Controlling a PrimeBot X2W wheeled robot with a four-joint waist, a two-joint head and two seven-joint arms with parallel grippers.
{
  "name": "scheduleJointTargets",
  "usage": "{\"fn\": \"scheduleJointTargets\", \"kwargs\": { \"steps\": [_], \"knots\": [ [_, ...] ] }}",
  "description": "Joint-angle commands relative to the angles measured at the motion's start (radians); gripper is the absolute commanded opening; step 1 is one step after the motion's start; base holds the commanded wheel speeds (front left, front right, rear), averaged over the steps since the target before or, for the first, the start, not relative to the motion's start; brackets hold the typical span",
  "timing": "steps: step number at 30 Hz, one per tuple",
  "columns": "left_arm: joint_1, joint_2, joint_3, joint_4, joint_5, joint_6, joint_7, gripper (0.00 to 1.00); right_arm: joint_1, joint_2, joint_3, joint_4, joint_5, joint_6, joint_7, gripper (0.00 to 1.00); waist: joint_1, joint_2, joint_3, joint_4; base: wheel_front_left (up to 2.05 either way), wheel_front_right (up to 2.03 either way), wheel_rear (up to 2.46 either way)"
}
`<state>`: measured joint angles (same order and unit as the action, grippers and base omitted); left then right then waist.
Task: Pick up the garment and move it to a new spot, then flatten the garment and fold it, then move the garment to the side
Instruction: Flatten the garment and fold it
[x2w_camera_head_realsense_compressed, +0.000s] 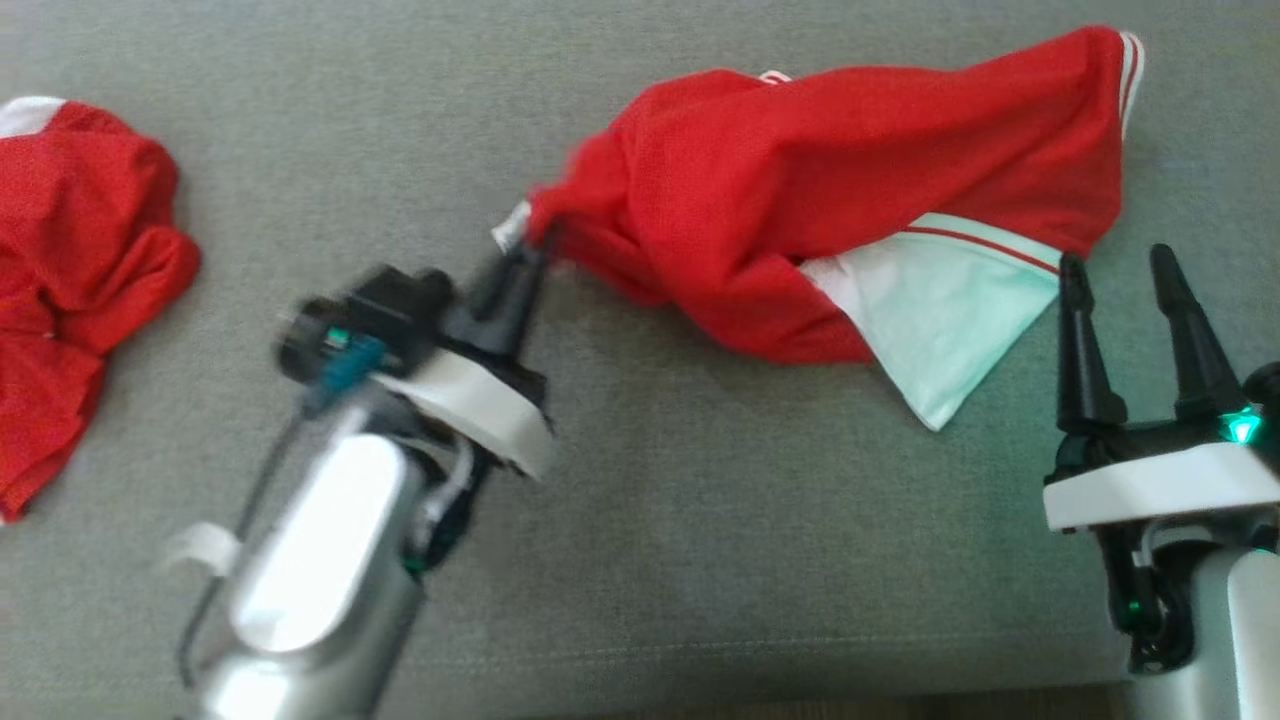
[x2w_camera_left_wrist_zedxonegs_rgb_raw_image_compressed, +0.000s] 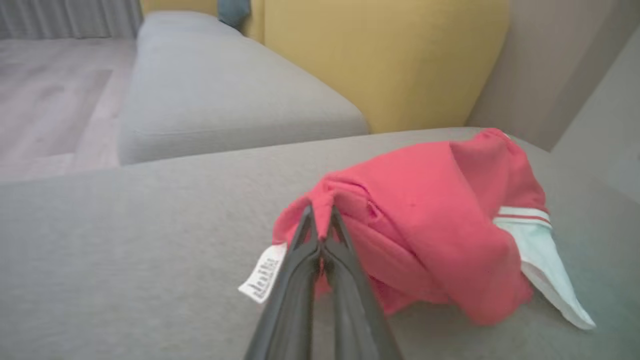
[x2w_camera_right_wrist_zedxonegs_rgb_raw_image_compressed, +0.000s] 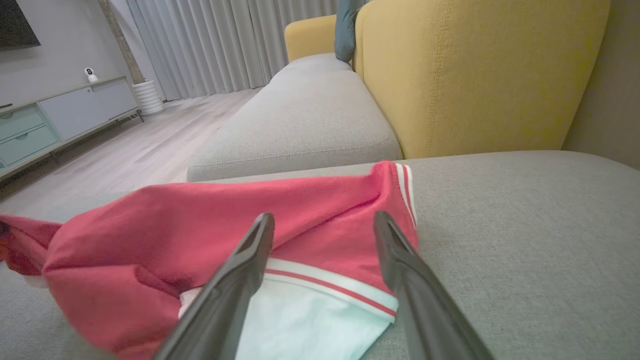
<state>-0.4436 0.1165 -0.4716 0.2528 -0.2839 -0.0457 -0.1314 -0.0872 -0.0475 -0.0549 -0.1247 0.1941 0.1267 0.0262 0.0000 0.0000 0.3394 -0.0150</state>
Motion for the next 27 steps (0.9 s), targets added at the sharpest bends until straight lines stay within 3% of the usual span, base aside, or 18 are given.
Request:
{"fn": "scheduleJointTargets", "kwargs": {
  "steps": [1,7,11,16,22,23,24,27],
  "knots": [
    [-0.028,0.036,0.048,-0.062,-0.007,0.012,0.015,0.0,0.001,-0.003,0.013,-0.033,0.007,0.004,-0.008,1.0,0.0,0.0,-0.007,0.012,0.0,0.0,0.0],
    [-0.02,0.133,0.128,-0.23,-0.013,0.057,0.107,0.0,0.001,-0.003,0.009,-0.033,0.01,0.004,-0.003,1.0,0.0,0.0,-0.013,0.037,0.0,0.0,0.0],
    [-0.039,0.181,0.171,-0.26,-0.016,0.073,0.15,0.0,-0.01,-0.003,0.021,-0.037,0.012,0.004,0.0,1.0,0.0,0.0,0.0,0.032,0.0,0.0,0.0],
    [-0.112,0.186,0.192,-0.148,-0.032,0.059,0.127,0.0,-0.035,-0.003,0.038,-0.042,0.008,0.004,0.003,1.0,0.0,0.0,0.037,0.004,0.0,0.0,0.0],
    [-0.214,0.142,0.198,0.099,-0.064,0.02,0.024,0.0,-0.057,-0.003,0.049,-0.044,0.001,0.004,0.003,1.0,0.0,0.0,0.077,-0.026,0.0,0.0,0.0],
    [-0.226,0.132,0.201,0.141,-0.072,0.016,0.006,0.09,-0.06,-0.003,0.051,-0.043,0.0,0.004,0.003,1.0,0.0,0.0,0.079,-0.03,0.0,0.0,0.0],
    [-0.235,0.124,0.204,0.178,-0.079,0.013,-0.012,1.0,-0.061,-0.003,0.053,-0.042,-0.002,0.004,0.002,1.0,0.0,0.0,0.081,-0.034,0.0,0.0,0.0],
    [-0.245,0.102,0.199,0.249,-0.081,0.004,-0.07,1.0,-0.062,-0.003,0.052,-0.042,-0.011,0.004,0.0,1.0,0.0,0.0,0.079,-0.037,0.0,0.0,0.0]
  ]
}}
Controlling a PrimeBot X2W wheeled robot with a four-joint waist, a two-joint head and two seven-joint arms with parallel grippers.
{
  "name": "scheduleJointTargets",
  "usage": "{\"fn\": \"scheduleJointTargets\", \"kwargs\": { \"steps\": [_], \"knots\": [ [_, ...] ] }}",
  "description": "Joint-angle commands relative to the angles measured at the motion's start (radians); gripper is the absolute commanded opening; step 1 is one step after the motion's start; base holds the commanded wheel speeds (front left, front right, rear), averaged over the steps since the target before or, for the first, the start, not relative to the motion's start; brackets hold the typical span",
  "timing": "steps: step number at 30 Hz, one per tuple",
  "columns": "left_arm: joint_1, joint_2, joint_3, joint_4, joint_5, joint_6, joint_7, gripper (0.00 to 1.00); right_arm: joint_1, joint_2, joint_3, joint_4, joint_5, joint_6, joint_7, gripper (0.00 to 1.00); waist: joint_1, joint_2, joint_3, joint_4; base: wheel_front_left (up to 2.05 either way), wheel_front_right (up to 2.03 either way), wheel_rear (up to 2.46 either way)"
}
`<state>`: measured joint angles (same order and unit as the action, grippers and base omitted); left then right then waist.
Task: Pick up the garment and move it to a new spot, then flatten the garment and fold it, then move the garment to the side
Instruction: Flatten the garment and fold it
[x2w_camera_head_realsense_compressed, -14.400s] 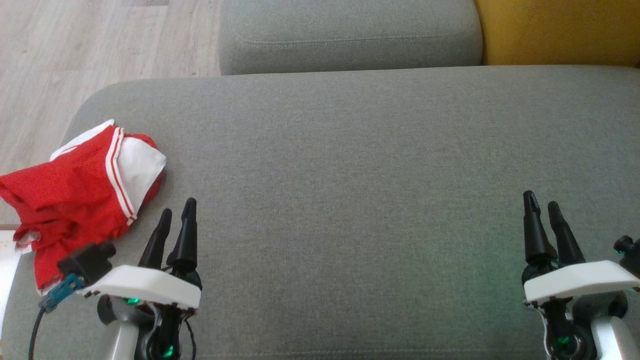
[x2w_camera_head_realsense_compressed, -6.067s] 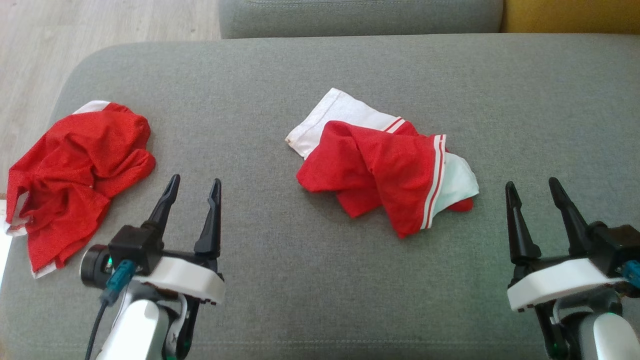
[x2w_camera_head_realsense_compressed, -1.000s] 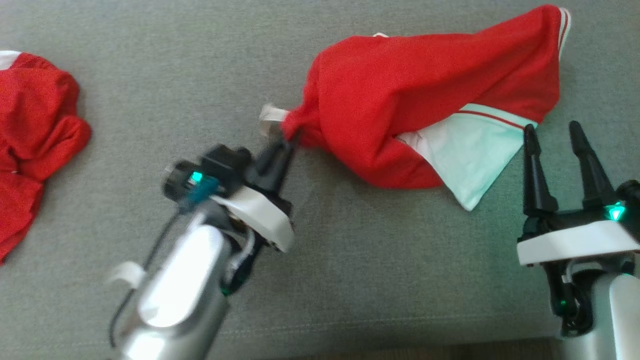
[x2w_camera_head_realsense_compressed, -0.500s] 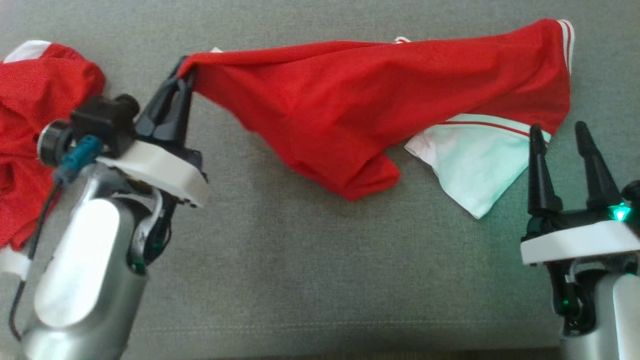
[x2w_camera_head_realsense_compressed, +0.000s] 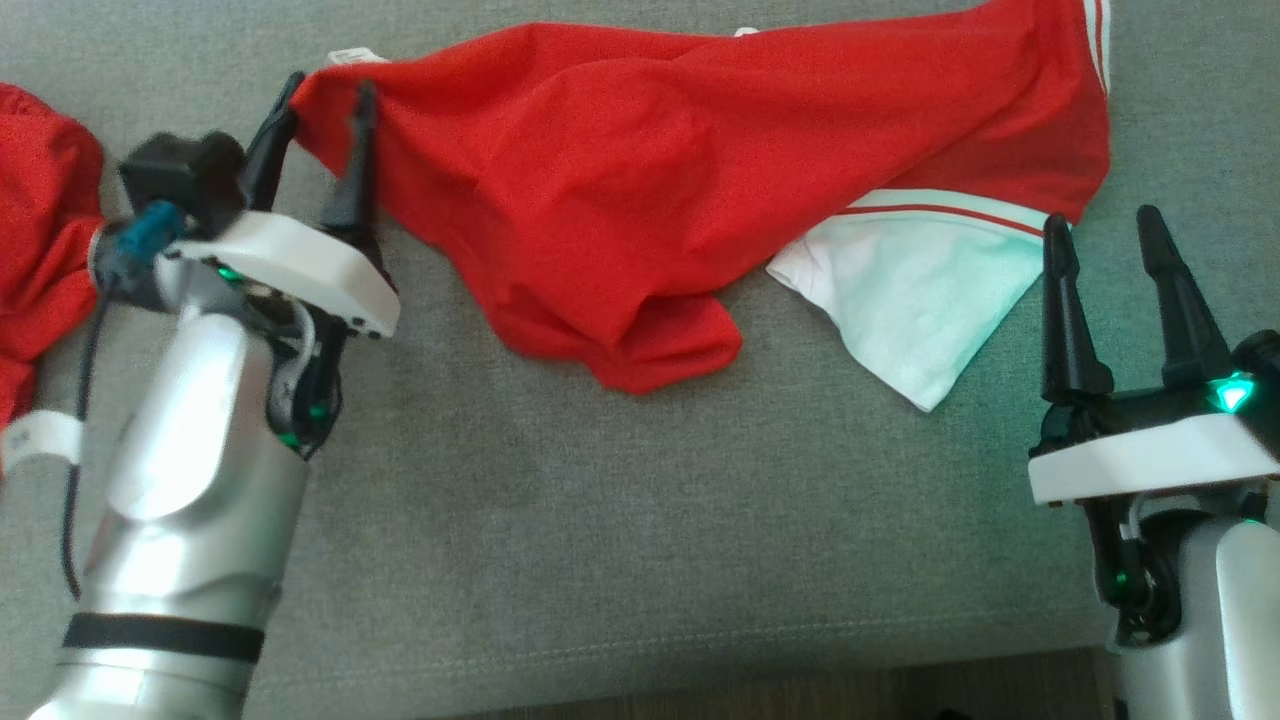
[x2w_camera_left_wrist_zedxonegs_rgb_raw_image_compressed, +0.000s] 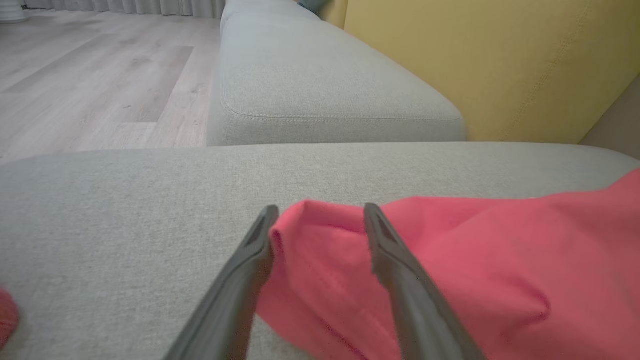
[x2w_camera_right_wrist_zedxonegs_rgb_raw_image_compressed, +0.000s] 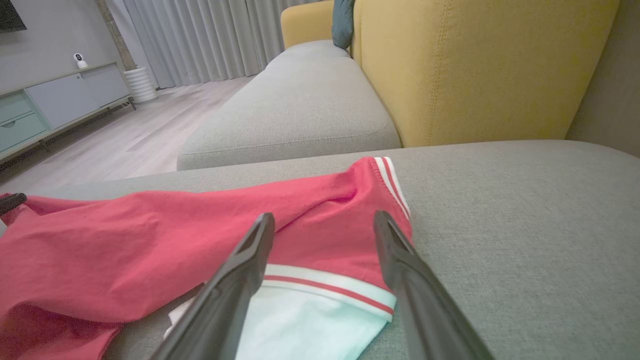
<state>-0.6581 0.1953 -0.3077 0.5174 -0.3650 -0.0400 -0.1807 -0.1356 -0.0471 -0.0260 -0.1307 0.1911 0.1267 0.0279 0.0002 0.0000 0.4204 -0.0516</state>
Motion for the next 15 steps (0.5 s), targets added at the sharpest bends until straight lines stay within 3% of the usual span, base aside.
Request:
{"fn": "scheduleJointTargets", "kwargs": {
  "steps": [1,8,15],
  "knots": [
    [-0.027,0.018,0.037,-0.005,0.002,0.001,-0.037,1.0,-0.013,-0.003,0.023,-0.036,-0.009,0.004,-0.001,1.0,-0.0002,0.0,-0.004,0.0,0.0,0.0,0.0],
    [0.055,-0.005,0.058,-0.06,0.038,0.05,-0.079,1.0,-0.006,-0.003,0.025,-0.044,-0.021,0.004,0.003,1.0,-0.0002,0.0,-0.033,0.014,0.0,0.0,0.0],
    [0.239,-0.03,0.112,-0.352,0.118,0.09,-0.081,1.0,0.011,-0.003,0.024,-0.055,-0.054,0.004,0.013,1.0,-0.0002,0.0,-0.082,0.036,0.0,0.0,0.0]
  ]
}}
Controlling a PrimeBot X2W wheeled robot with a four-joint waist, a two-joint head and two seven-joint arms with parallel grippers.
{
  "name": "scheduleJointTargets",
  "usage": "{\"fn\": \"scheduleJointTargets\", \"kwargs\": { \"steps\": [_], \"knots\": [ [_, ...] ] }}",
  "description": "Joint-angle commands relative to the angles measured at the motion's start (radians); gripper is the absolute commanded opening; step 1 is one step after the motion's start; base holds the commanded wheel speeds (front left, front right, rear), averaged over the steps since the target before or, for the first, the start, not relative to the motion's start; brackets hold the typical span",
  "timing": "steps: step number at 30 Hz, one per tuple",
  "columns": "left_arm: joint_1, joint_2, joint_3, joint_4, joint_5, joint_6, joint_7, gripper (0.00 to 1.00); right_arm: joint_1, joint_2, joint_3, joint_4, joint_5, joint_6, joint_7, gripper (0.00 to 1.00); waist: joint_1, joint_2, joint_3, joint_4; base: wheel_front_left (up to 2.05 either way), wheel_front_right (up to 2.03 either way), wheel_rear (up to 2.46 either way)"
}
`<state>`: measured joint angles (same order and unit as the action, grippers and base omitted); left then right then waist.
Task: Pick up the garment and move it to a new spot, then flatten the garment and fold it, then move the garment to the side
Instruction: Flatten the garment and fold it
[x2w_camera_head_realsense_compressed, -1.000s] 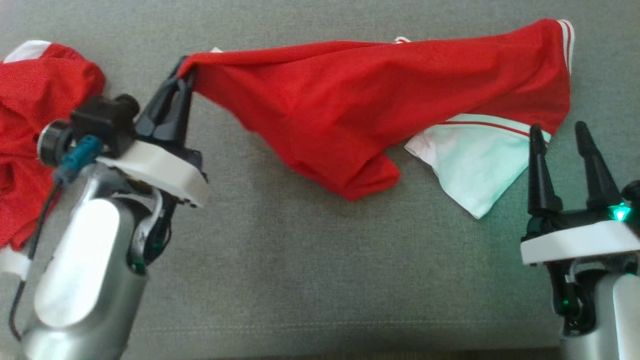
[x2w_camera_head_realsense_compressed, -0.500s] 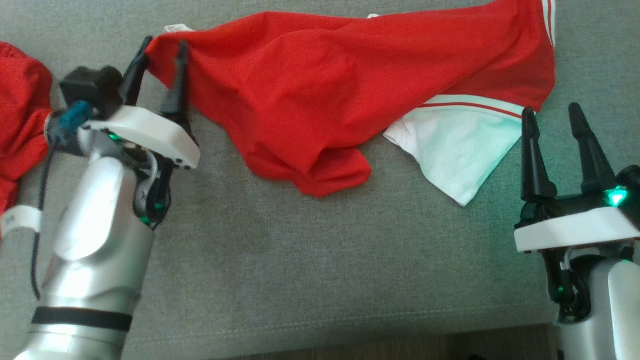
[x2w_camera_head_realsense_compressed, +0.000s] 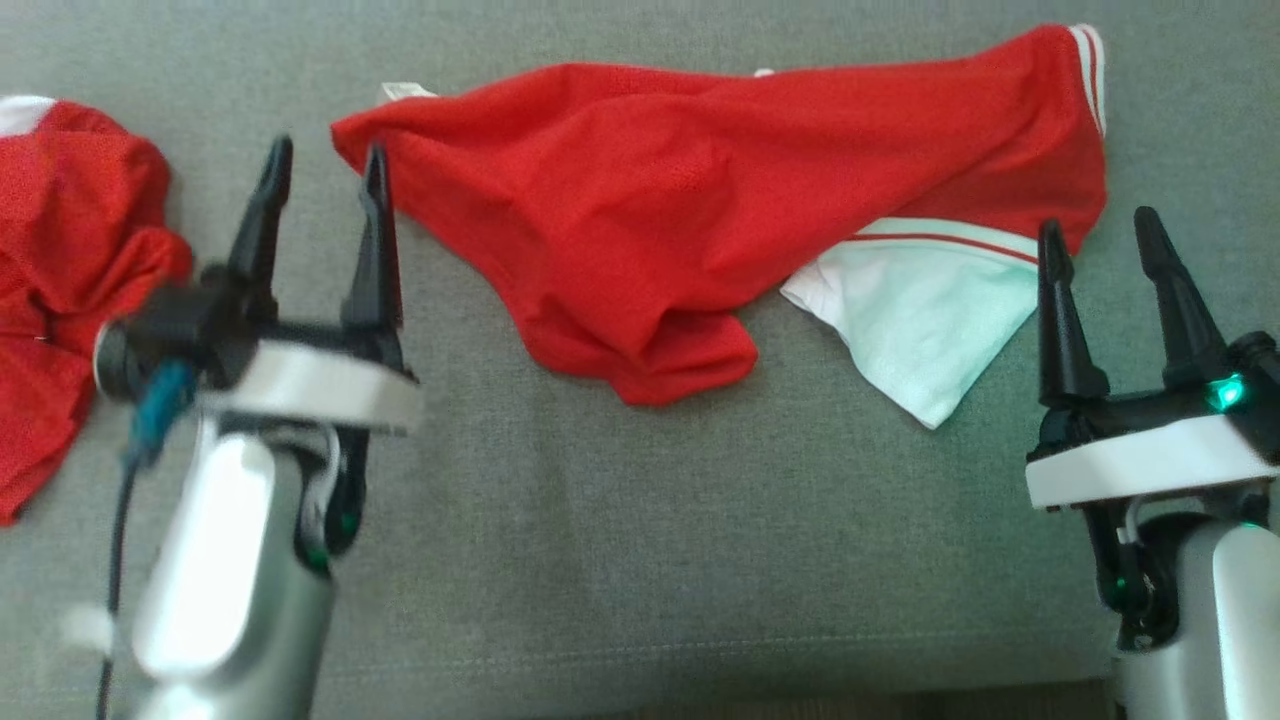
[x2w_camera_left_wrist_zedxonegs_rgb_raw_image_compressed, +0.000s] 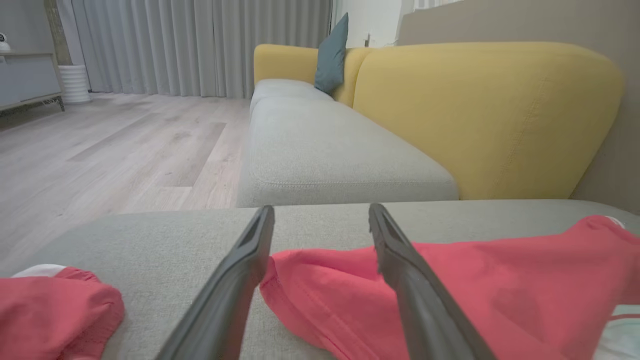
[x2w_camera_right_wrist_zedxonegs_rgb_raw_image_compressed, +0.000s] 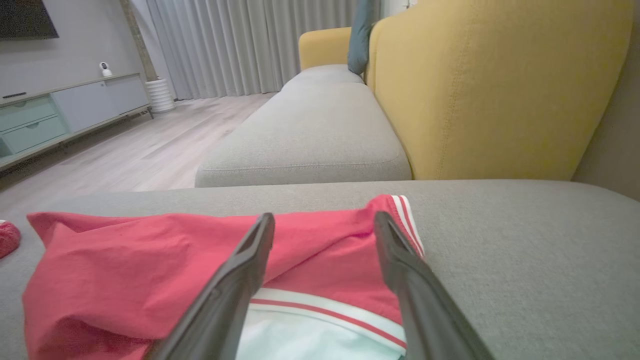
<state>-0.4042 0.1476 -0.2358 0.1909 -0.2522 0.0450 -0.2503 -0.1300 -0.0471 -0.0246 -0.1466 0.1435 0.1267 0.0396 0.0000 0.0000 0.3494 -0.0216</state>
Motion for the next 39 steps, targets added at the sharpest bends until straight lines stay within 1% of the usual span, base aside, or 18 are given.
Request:
{"fn": "scheduleJointTargets", "kwargs": {
  "steps": [1,6,12,16,24,26,28,30,31,33,35,36,39],
  "knots": [
    [0.015,0.013,0.043,-0.056,0.013,0.007,-0.011,1.0,0.01,-0.003,0.022,-0.039,-0.01,0.004,0.005,1.0,0.0,0.0,-0.02,0.009,0.0,0.0,0.0],
    [0.139,-0.002,0.054,-0.154,0.047,0.023,-0.011,1.0,0.04,-0.003,0.028,-0.038,-0.026,0.004,0.022,1.0,0.0,0.0,-0.069,0.02,0.0,0.0,0.0],
    [0.242,-0.02,0.053,-0.197,0.069,0.038,-0.011,1.0,0.078,-0.003,0.027,-0.046,-0.029,0.004,0.038,1.0,0.0,0.0,-0.11,0.029,0.0,0.0,0.0],
    [0.265,-0.025,0.054,-0.196,0.079,0.04,-0.011,1.0,0.088,-0.003,0.027,-0.055,-0.027,0.004,0.047,1.0,0.0,0.0,-0.117,0.032,0.0,0.0,0.0],
    [0.262,-0.025,0.056,-0.189,0.089,0.032,-0.011,1.0,0.086,-0.003,0.029,-0.065,-0.021,0.004,0.052,1.0,0.0,0.0,-0.108,0.032,0.0,0.0,0.0],
    [0.256,-0.025,0.045,-0.181,0.092,0.021,-0.011,1.0,0.085,-0.003,0.029,-0.065,-0.019,0.004,0.052,1.0,0.0,0.0,-0.104,0.032,0.0,0.0,0.0],
    [0.244,-0.03,0.019,-0.158,0.086,-0.002,-0.007,1.0,0.084,-0.003,0.03,-0.066,-0.018,0.004,0.052,1.0,0.0,0.0,-0.096,0.031,0.0,0.0,0.0],
    [0.223,-0.039,-0.02,-0.124,0.079,-0.033,0.022,1.0,0.081,-0.003,0.031,-0.068,-0.017,0.004,0.053,1.0,0.0,0.0,-0.084,0.029,0.0,0.0,0.0],
    [0.196,-0.051,-0.064,-0.077,0.067,-0.069,0.06,1.0,0.076,-0.003,0.036,-0.069,-0.014,0.004,0.055,1.0,0.0,0.0,-0.07,0.025,0.0,0.0,0.0],
    [0.167,-0.063,-0.097,-0.022,0.048,-0.095,0.097,1.0,0.068,-0.003,0.042,-0.07,-0.012,0.004,0.055,1.0,0.0,0.0,-0.055,0.018,0.0,0.0,0.0],
    [0.13,-0.072,-0.122,0.046,0.03,-0.114,0.113,1.0,0.063,-0.003,0.041,-0.07,-0.009,0.004,0.053,1.0,0.0,0.0,-0.04,0.015,0.0,0.0,0.0],
    [0.13,-0.072,-0.122,0.046,0.03,-0.114,0.113,1.0,0.063,-0.003,0.041,-0.07,-0.009,0.004,0.053,1.0,0.0,0.0,-0.04,0.015,0.0,0.0,0.0],
    [0.07,-0.083,-0.147,0.153,0.001,-0.132,0.121,1.0,0.057,-0.003,0.042,-0.068,-0.007,0.004,0.051,1.0,0.0,0.0,-0.021,0.007,0.0,0.0,0.0]
  ]
}}
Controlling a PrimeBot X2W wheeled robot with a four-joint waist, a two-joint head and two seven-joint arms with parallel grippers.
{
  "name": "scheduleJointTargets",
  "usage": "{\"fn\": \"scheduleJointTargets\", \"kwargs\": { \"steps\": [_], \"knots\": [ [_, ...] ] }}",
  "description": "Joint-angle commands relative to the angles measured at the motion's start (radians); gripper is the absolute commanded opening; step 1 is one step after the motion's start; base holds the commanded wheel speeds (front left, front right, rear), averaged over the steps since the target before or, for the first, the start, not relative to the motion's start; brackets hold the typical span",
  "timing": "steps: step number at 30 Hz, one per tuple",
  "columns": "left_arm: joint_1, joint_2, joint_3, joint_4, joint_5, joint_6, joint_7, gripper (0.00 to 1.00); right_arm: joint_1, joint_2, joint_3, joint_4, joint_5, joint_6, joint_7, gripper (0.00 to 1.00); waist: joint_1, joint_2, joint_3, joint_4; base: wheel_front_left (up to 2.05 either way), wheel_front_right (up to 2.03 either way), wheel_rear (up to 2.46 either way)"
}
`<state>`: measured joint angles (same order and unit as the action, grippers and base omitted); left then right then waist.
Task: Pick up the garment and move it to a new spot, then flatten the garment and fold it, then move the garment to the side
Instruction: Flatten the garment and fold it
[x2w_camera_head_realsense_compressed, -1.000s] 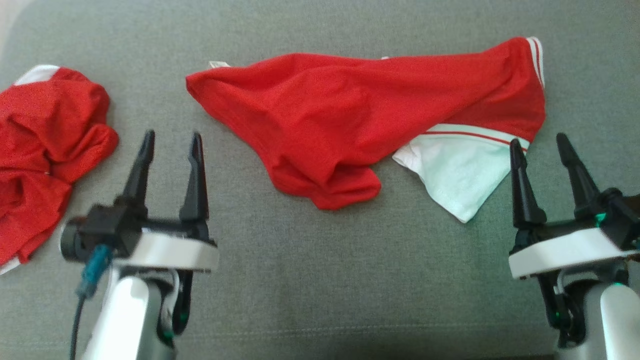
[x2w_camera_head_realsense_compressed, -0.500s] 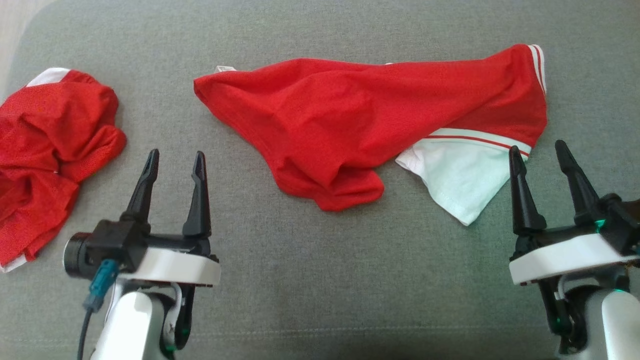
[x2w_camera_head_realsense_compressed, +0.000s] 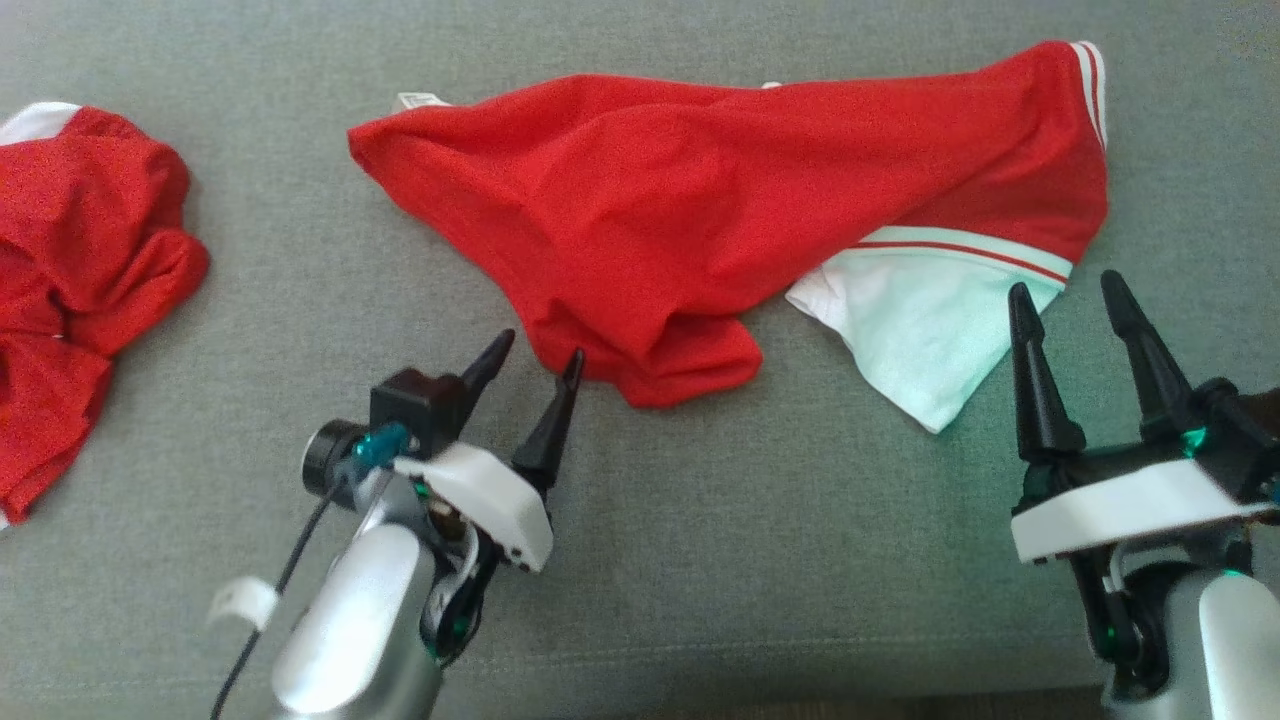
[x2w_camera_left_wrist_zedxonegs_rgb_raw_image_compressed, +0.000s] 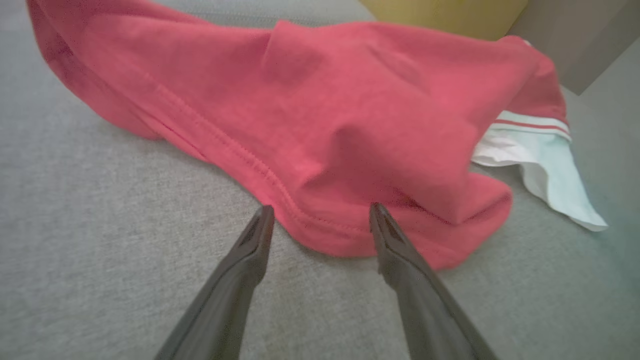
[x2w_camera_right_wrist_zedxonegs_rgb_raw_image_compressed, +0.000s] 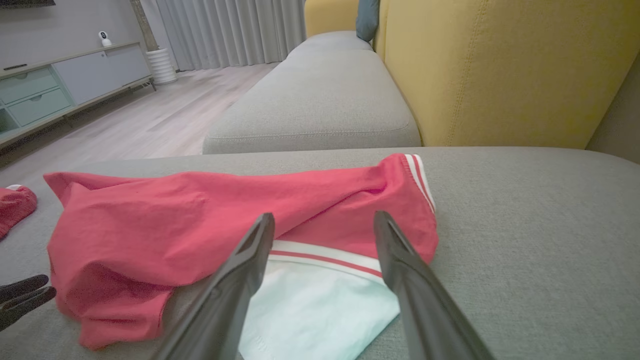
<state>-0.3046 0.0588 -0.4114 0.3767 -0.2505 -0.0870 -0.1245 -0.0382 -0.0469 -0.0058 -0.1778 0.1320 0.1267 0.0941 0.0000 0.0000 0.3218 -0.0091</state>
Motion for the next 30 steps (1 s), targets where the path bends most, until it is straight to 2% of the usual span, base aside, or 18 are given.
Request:
{"fn": "scheduleJointTargets", "kwargs": {
  "steps": [1,4,5,6,11,17,24,30],
  "knots": [
    [-0.048,0.003,0.023,0.002,-0.013,-0.003,-0.001,1.0,-0.038,-0.003,0.024,-0.035,0.005,0.004,-0.005,1.0,0.0,0.0,0.012,-0.008,0.0,0.0,0.0],
    [-0.098,-0.002,0.007,0.086,-0.043,-0.012,-0.001,1.0,-0.046,-0.003,0.027,-0.031,0.009,0.004,-0.009,1.0,0.0,0.0,0.025,-0.017,0.0,0.0,0.0],
    [-0.111,-0.003,0.005,0.105,-0.05,-0.013,-0.009,0.44,-0.049,-0.003,0.027,-0.028,0.01,0.004,-0.01,1.0,0.0,0.0,0.028,-0.019,0.0,0.0,0.0],
    [-0.121,-0.004,0.007,0.12,-0.059,-0.013,-0.02,0.0,-0.051,-0.003,0.025,-0.026,0.011,0.004,-0.012,1.0,0.0,0.0,0.03,-0.02,0.0,0.0,0.0],
    [-0.137,0.004,0.025,0.122,-0.072,0.001,-0.078,0.0,-0.051,-0.003,0.012,-0.016,0.019,0.004,-0.022,1.0,0.0,0.0,0.033,-0.019,0.0,0.0,0.0],
    [-0.079,0.067,0.046,-0.062,-0.048,0.037,-0.102,0.0,-0.042,-0.003,-0.007,-0.007,0.029,0.004,-0.031,1.0,0.0,0.0,0.012,0.005,0.0,0.0,0.0],
    [0.034,0.159,0.049,-0.364,-0.025,0.078,0.024,0.0,-0.036,-0.003,-0.02,-0.001,0.035,0.004,-0.032,1.0,0.0,0.0,-0.015,0.043,0.0,0.0,0.0],
    [0.116,0.212,0.06,-0.592,-0.025,0.112,0.139,0.0,-0.034,-0.003,-0.029,-0.001,0.04,0.004,-0.03,1.0,0.0,0.0,-0.026,0.068,0.0,0.0,0.0]
  ]
}}
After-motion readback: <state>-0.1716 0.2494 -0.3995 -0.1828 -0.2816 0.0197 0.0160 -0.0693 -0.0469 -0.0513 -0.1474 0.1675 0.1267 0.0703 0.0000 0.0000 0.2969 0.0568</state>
